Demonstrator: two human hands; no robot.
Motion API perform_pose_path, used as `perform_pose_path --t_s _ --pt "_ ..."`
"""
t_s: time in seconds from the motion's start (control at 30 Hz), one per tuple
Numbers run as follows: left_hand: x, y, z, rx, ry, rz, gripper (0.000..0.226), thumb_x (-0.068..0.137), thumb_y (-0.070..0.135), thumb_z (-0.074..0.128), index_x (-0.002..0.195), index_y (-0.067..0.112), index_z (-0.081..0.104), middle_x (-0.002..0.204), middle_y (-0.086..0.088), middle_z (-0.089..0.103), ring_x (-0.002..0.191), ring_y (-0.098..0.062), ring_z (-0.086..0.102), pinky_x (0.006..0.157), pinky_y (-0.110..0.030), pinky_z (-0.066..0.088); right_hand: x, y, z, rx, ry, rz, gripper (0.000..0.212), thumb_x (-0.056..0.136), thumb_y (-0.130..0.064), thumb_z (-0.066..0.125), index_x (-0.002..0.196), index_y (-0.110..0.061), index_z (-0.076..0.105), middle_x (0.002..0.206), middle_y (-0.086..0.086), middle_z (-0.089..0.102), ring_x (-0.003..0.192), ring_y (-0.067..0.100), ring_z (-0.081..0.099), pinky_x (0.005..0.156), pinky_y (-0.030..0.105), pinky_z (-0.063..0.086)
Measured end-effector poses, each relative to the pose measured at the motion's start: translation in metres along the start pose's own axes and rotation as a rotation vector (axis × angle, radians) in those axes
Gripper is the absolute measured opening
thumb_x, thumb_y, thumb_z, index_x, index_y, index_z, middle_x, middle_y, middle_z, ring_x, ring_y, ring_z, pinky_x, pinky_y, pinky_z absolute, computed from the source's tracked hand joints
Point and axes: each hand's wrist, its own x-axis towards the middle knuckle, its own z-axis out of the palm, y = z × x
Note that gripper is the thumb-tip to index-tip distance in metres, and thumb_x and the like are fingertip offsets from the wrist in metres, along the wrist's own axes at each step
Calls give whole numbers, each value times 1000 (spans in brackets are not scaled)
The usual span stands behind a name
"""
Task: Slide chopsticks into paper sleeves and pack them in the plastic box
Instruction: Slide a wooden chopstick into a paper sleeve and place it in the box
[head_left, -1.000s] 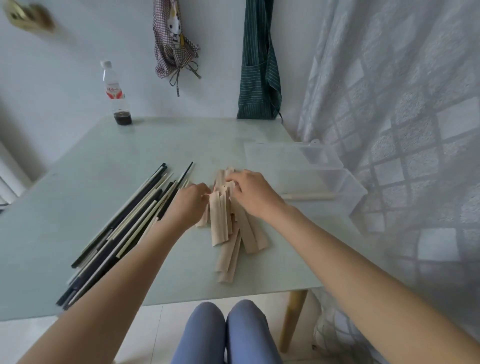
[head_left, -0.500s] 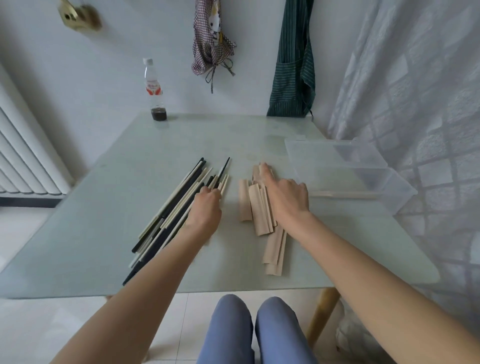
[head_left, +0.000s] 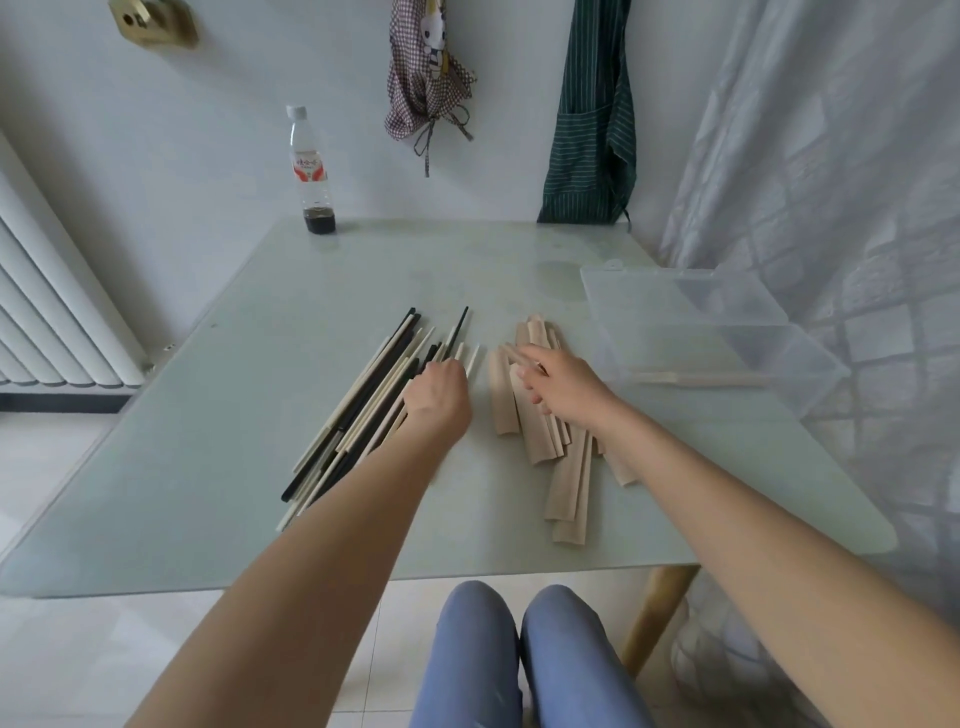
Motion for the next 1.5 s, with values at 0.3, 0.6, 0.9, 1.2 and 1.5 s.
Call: perform_pose_path --t_s 0.3,0.6,0.9,1.2,1.5 --pt "1 -15 -25 -551 -62 36 13 88 -1 46 78 3 54 92 -17 68 92 -26 66 76 -35 53 14 4 -14 -21 -39 98 42 102 -25 32 137 -3 42 131 16 53 124 28 46 94 27 33" --pt "-12 -33 -31 -406 147 216 25 100 31 41 111 17 59 77 -1 57 88 -31 56 74 -34 42 23 11 -2 38 20 123 28 93 -22 55 106 1 63 103 15 65 97 25 59 88 36 42" --pt "-18 -43 -36 -260 332 406 22 95 28 53 108 34 69 98 8 62 95 -17 59 83 -33 38 11 3 -10 -55 44 -37 36 83 -20 69 119 -15 63 97 -1 61 95 14 56 78 24 39" --pt "-21 -39 -36 -38 397 269 20 96 30 50 103 33 68 102 4 61 101 -22 52 81 -32 23 7 4 -14 -59 29 -74 38 80 -20 72 118 -19 64 105 0 62 92 8 50 65 13 35" --pt "-19 -35 -36 -96 324 347 18 94 31 54 102 35 69 96 6 62 100 -18 54 85 -31 26 1 -3 -21 -21 -101 -101 43 82 -18 71 123 -19 61 104 -8 56 98 4 49 70 10 36"
